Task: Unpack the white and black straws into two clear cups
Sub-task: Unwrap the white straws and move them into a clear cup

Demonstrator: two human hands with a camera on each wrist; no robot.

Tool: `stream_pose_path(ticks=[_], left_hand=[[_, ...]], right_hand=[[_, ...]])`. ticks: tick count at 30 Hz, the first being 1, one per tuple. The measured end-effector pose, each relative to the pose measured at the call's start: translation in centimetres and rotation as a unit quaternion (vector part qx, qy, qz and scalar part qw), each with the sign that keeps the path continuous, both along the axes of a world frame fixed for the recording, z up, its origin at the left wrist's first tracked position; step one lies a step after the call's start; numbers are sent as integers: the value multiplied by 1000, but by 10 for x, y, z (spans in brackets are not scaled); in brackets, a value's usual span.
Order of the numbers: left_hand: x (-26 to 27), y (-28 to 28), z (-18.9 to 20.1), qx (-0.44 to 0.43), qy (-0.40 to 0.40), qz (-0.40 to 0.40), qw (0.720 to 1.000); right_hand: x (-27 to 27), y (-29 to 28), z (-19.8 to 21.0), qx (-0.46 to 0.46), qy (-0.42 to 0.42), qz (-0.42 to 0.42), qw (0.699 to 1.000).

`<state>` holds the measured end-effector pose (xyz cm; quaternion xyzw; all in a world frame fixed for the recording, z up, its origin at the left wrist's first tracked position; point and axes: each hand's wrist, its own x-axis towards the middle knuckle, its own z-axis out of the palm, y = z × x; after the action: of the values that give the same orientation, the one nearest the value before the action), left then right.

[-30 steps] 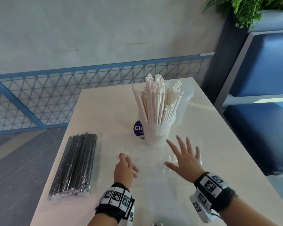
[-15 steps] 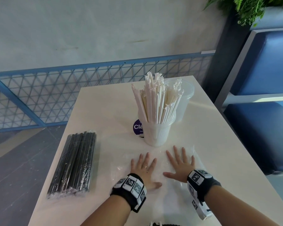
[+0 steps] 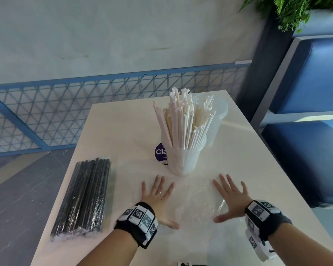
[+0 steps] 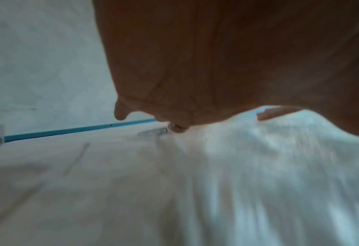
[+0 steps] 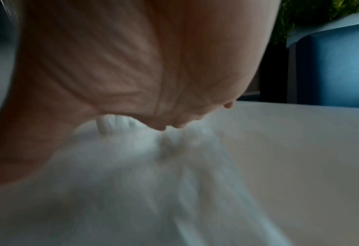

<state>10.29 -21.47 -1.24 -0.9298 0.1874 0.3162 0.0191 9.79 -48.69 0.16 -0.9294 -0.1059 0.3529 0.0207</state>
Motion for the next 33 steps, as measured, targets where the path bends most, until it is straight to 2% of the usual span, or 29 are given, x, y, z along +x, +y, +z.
stream_pose_path(ticks=[2, 4, 5, 7, 9, 14, 17, 19, 21, 23, 25, 29, 31, 33], left_hand=[[10, 4, 27, -64, -41, 56, 996], [26, 10, 63, -150, -74, 140, 976], [36, 13, 81, -195, -84, 181, 960], [59, 17, 111, -266, -95, 232, 931], [82, 19, 129, -304, -93, 232, 919], [114, 5, 144, -340, -50, 180, 922], [116, -4, 144, -403, -19, 186, 896], [121, -6, 130, -427, -36, 200, 881], [125, -11, 116, -428, -57, 204, 879], [122, -18, 118, -439, -92, 202, 871], [117, -25, 126, -468, -114, 200, 853], [112, -32, 144, -543, -123, 215, 802], [112, -33, 153, -572, -143, 207, 781], [114, -31, 161, -585, -160, 193, 772]], right_hand=[[5, 8, 22, 35, -42, -16, 998], [14, 16, 55, 117, -113, -68, 984], [21, 20, 71, 179, -154, -102, 966], [38, 27, 99, 304, -231, -159, 910], [59, 35, 117, 371, -277, -180, 868], [94, 58, 128, 478, -201, -189, 834], [98, 69, 120, 528, -207, -194, 800], [99, 76, 115, 560, -218, -177, 779], [100, 83, 109, 582, -227, -173, 762], [102, 90, 107, 594, -243, -177, 746], [105, 97, 107, 599, -267, -187, 732], [113, 99, 113, 619, -307, -199, 696], [116, 98, 123, 622, -322, -193, 687], [116, 97, 134, 621, -340, -185, 682]])
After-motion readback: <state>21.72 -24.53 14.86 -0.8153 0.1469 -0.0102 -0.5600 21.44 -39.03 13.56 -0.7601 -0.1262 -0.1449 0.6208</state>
